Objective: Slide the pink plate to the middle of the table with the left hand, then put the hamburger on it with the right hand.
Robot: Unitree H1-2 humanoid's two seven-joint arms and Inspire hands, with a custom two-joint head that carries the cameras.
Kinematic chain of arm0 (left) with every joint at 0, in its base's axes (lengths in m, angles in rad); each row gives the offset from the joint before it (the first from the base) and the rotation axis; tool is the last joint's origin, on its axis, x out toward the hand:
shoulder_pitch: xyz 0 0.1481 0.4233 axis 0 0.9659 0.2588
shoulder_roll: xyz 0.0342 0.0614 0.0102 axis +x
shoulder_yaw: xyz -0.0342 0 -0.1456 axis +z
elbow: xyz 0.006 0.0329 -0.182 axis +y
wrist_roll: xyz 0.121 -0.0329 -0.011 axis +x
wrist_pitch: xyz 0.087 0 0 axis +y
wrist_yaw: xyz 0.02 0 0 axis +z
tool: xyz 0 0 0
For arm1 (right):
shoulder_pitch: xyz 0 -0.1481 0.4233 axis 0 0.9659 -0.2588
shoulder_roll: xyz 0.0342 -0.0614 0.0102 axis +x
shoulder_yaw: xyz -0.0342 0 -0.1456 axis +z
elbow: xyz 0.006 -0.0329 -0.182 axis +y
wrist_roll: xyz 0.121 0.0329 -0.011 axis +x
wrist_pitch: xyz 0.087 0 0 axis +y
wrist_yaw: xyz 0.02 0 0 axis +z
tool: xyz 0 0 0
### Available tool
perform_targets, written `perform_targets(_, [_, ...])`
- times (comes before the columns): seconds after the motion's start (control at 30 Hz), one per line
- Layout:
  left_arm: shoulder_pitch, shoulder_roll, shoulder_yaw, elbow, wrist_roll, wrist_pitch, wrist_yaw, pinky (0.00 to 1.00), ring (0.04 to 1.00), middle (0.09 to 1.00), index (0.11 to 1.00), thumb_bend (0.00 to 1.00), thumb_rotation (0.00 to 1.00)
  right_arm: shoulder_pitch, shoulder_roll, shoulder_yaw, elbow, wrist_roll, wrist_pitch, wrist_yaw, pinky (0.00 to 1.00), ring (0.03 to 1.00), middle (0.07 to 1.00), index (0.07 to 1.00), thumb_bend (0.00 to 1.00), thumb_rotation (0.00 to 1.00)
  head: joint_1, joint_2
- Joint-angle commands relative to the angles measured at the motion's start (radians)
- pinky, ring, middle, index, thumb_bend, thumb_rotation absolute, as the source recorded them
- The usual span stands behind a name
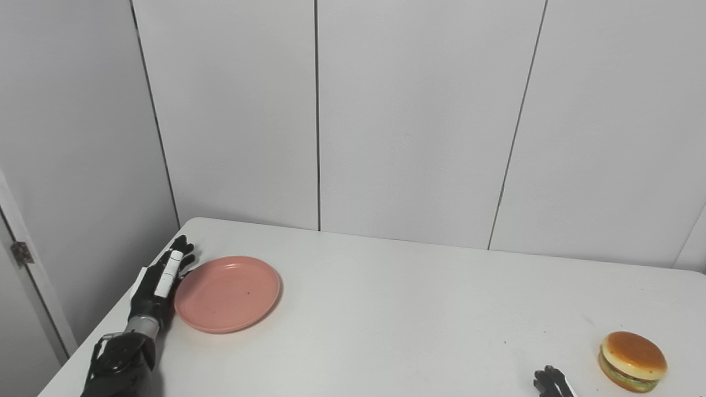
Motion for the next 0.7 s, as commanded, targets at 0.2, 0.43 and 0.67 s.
perform_targets(0.2, [-0.019,-0.011,-0.037,-0.092,0.015,0.019,-0.005,0.8,0.919,0.89,0.902,0.92,0.84,0.027,0.008,0.025,0.008,-0.018,0.08,0.005,1.0,0.946,0.93,0.938,0.9,0.93,-0.003,0.003])
perform_targets(0.43, [-0.007,-0.028,-0.039,-0.165,0.007,0.07,-0.006,0.8,0.915,0.888,0.892,0.91,0.83,0.028,0.009,0.028,0.005,-0.022,0.08,0.003,1.0,0.948,0.93,0.936,0.9,0.93,-0.008,0.005])
perform_targets(0.67, [0.005,-0.048,-0.043,-0.229,0.014,0.115,0.015,0.77,0.911,0.878,0.888,0.96,0.82,0.03,0.008,0.03,-0.001,-0.028,0.081,0.001,1.0,0.954,0.929,0.934,0.89,0.93,-0.011,0.008])
